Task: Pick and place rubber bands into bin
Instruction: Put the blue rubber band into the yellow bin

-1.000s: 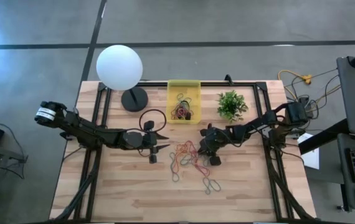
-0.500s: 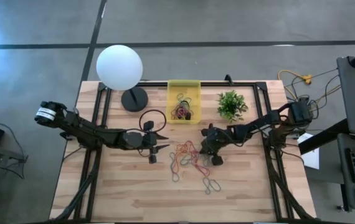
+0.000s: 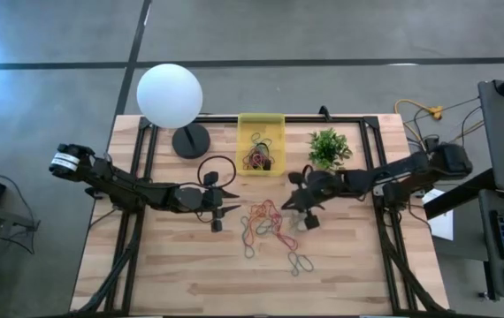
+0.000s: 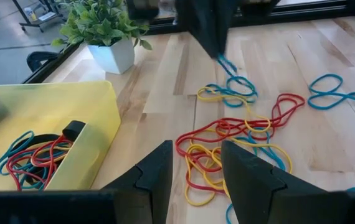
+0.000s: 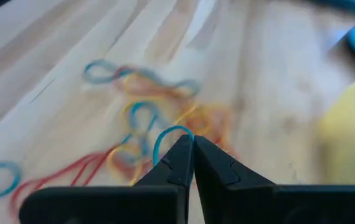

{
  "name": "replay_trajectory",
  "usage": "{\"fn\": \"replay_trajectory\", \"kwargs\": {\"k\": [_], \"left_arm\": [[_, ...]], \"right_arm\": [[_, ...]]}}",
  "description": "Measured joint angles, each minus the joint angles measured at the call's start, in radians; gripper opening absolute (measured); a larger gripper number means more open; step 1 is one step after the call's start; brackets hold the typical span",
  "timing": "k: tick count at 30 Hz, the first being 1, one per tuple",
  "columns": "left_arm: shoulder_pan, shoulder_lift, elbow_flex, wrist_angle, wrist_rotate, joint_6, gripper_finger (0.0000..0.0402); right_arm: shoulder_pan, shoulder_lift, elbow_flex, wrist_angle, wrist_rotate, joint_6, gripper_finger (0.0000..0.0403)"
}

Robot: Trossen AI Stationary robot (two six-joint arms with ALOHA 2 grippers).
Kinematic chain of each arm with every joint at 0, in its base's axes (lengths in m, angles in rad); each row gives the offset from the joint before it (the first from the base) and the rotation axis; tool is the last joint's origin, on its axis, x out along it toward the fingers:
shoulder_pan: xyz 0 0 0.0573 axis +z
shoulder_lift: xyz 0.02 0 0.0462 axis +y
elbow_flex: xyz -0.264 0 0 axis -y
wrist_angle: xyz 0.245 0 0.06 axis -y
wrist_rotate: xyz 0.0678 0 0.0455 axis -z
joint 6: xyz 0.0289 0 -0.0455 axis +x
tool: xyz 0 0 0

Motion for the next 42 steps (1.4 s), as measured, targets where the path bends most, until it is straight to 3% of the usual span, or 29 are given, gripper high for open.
{"fn": "replay_trajectory", "kwargs": {"k": [6, 13, 31, 42], "left_arm": [[0.000, 0.000, 0.000, 0.007, 0.000, 0.000, 0.0121], [0.000, 0.000, 0.000, 0.026, 0.000, 0.000, 0.0121], [-0.001, 0.001, -0.003, 0.026, 0.000, -0.001, 0.0121], [0.000, 0.001, -0.004, 0.022, 0.001, 0.000, 0.0121]], "right_arm": [[-0.009, -0.090, 0.063, -0.049, 0.125, -0.129, 0.0008], [-0.097, -0.073, 0.189, -0.069, 0.139, -0.215, 0.0008], [-0.402, 0.337, 0.496, -0.106, 0.104, -0.242, 0.0009], [-0.459, 0.493, 0.596, -0.209, 0.047, -0.209, 0.0009]]}}
